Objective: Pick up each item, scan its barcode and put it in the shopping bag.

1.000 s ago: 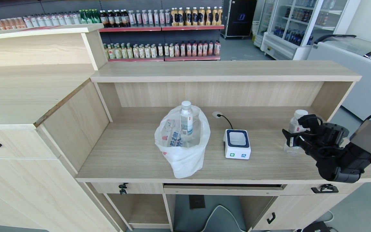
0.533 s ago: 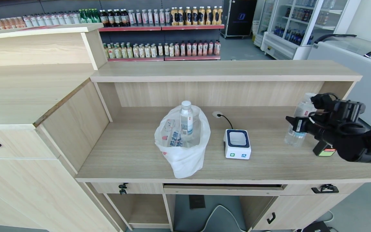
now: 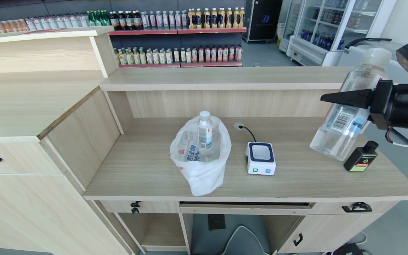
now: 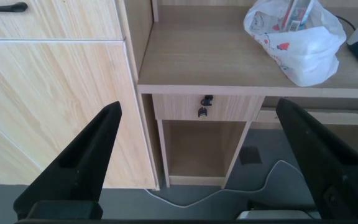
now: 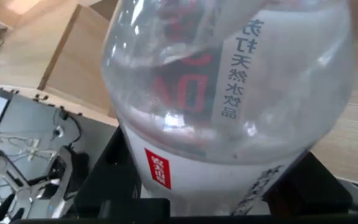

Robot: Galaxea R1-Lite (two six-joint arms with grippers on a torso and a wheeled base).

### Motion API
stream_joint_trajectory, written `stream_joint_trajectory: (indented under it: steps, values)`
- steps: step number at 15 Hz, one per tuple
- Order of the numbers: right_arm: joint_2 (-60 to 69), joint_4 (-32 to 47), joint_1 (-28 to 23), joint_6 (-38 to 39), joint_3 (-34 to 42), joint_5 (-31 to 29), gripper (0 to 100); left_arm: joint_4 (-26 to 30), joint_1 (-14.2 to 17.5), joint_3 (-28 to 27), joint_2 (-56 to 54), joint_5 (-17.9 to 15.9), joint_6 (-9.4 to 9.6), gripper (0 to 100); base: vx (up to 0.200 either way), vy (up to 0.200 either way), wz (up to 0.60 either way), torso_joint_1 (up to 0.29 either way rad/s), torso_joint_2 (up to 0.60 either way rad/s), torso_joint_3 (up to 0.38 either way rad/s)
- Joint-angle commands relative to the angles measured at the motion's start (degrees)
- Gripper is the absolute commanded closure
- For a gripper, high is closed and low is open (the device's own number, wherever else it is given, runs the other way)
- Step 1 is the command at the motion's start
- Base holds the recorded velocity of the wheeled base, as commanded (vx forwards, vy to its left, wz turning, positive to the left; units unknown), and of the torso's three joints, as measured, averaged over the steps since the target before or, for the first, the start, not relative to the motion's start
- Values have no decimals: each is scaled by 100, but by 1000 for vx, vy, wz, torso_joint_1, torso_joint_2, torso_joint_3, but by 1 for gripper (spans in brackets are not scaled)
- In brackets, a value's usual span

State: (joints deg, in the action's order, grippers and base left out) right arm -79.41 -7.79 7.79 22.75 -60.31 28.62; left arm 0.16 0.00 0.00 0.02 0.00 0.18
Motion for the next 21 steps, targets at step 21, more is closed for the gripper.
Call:
stream_joint_trajectory:
  steps: [21]
  values:
    - [1428, 480, 2939, 327, 678, -955, 100, 2, 0, 0, -2, 0, -1, 0, 0, 0, 0, 0, 0, 0]
